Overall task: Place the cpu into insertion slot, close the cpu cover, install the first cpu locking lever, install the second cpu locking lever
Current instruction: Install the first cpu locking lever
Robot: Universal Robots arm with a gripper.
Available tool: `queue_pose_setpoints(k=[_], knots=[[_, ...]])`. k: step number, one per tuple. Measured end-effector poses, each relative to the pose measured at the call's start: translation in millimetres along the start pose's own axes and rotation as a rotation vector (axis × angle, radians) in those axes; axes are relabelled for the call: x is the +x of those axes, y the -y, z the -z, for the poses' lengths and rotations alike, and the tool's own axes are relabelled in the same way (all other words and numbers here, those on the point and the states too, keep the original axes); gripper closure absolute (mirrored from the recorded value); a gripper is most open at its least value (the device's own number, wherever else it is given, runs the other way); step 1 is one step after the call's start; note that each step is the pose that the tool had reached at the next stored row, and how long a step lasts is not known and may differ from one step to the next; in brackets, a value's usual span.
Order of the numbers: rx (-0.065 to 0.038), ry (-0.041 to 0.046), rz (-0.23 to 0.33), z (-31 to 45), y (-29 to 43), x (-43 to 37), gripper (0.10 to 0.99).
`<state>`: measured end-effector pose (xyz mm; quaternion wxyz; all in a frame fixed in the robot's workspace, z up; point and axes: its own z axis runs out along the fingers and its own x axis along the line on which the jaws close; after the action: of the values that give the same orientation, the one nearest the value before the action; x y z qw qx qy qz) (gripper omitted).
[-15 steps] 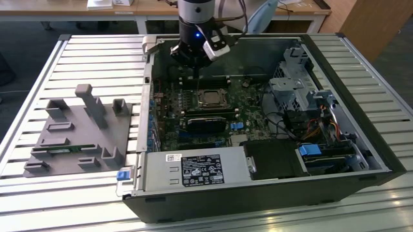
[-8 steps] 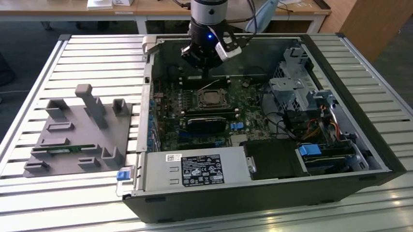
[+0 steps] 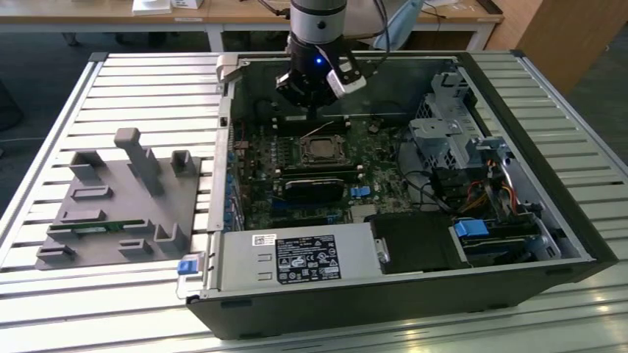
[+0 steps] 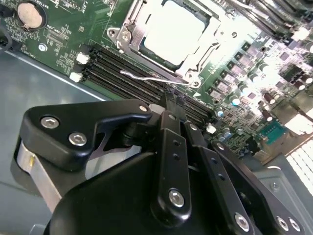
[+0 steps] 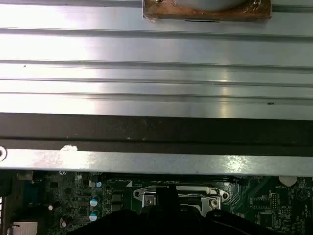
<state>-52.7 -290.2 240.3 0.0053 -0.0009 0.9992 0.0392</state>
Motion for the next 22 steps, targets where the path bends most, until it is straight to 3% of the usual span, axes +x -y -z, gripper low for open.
queue_pose_setpoints(k=[7, 11, 22], knots=[[0.0, -0.0001, 0.002, -1.8, -0.1, -2.2, 0.98], [0.0, -0.0001, 0.002, -5.3, -1.4, -7.4, 0.98], [0.001, -0.0007, 0.009, -12.8, -4.6, -11.0, 0.98]])
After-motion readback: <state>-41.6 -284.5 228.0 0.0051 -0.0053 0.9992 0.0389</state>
